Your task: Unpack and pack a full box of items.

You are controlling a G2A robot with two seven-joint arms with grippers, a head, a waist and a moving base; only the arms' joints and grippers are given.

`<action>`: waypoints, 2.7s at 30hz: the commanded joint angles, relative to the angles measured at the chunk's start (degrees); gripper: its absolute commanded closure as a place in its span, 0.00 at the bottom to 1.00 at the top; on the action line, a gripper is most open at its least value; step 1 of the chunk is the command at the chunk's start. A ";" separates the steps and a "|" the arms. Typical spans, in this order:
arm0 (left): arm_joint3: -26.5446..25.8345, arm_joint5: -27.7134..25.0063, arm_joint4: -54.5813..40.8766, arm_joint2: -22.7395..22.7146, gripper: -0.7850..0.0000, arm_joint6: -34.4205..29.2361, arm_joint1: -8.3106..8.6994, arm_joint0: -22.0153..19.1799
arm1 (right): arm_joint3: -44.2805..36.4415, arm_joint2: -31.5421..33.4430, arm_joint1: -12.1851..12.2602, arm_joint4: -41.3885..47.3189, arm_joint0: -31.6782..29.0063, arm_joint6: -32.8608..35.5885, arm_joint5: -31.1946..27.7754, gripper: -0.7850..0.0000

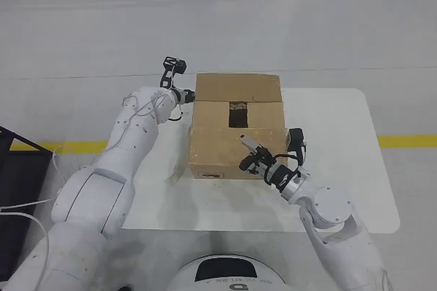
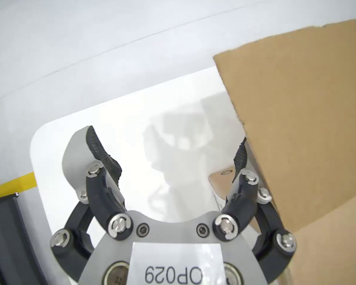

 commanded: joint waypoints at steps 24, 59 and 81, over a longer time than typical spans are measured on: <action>6.63 -24.96 2.93 2.14 0.00 16.74 1.53 -0.71 | 0.00 0.00 0.00 0.00 0.00 0.00 0.00 0.00; 1.25 -31.16 13.55 9.10 0.00 21.65 1.70 1.21 | 10.41 7.28 0.05 6.57 6.95 -10.21 -3.72 0.00; 1.02 -27.95 10.20 8.15 0.00 24.64 1.61 0.59 | 10.68 7.23 1.30 -1.74 8.11 -2.32 1.22 0.00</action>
